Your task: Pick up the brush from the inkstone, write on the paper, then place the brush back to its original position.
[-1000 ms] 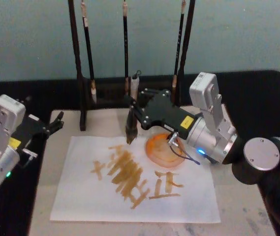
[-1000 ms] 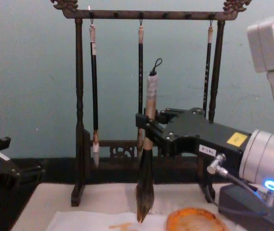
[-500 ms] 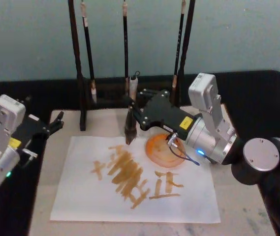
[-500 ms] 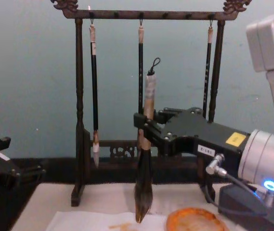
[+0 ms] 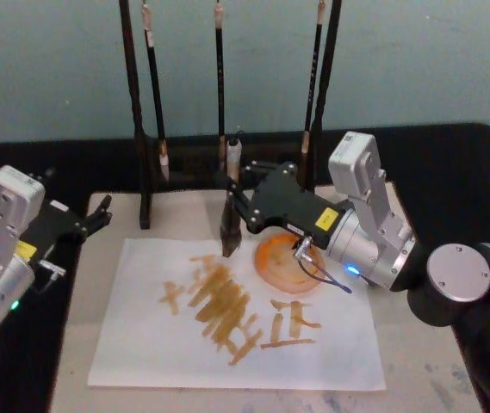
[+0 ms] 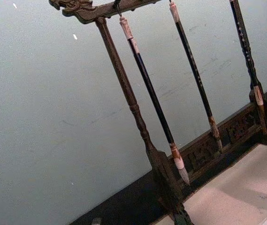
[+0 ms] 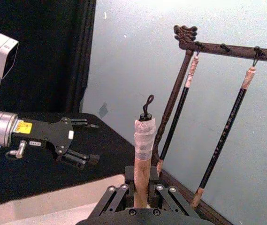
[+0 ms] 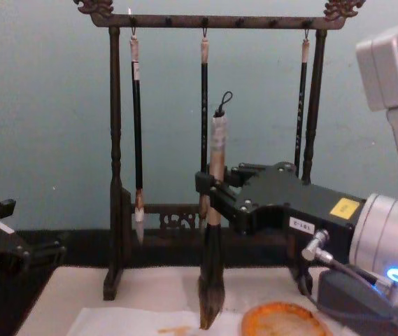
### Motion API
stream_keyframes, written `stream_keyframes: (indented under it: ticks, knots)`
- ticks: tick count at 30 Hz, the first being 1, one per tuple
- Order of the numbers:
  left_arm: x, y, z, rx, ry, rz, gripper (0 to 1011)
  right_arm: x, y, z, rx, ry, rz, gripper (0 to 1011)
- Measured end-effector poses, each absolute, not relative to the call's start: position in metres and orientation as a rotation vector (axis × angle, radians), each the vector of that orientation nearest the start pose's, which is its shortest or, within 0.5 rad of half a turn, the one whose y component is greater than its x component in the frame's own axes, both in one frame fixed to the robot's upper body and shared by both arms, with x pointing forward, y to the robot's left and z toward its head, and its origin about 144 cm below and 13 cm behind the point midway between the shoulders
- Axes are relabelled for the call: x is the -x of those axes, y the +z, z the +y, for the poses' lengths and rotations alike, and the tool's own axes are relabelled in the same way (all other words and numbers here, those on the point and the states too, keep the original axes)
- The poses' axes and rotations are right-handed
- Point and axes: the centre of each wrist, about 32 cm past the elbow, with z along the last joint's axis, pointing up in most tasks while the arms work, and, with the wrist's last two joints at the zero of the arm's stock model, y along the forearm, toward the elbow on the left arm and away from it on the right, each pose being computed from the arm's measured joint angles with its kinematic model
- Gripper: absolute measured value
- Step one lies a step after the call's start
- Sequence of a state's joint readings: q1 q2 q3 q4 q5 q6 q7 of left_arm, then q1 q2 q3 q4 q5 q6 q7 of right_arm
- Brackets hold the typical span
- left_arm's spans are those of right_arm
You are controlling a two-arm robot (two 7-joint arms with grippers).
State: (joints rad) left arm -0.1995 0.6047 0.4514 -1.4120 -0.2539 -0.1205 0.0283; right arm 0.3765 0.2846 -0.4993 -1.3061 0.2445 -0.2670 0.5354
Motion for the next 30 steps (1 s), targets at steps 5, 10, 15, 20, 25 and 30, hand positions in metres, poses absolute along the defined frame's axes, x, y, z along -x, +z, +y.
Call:
stream_keyframes:
  ticks: [5, 10, 15, 20, 25, 30]
  knots:
    - [-0.489, 1.140, 0.310, -0.305, 1.248, -0.285, 1010, -0.537, 1.166, -0.192, -0.006, -0.626, -0.291, 175]
    - [-0.489, 1.140, 0.310, -0.304, 1.248, -0.285, 1010, -0.535, 1.167, -0.194, 0.000, -0.627, -0.296, 175]
    - [-0.489, 1.140, 0.310, -0.304, 1.248, -0.285, 1010, -0.533, 1.167, -0.196, 0.006, -0.628, -0.303, 175]
    - [-0.489, 1.140, 0.310, -0.304, 1.248, -0.285, 1009, -0.532, 1.168, -0.198, 0.012, -0.629, -0.307, 175]
    - [-0.489, 1.140, 0.310, -0.304, 1.248, -0.285, 1010, -0.530, 1.169, -0.201, 0.017, -0.631, -0.315, 175]
    - [-0.489, 1.140, 0.310, -0.305, 1.248, -0.285, 1010, -0.529, 1.170, -0.202, 0.019, -0.632, -0.321, 175]
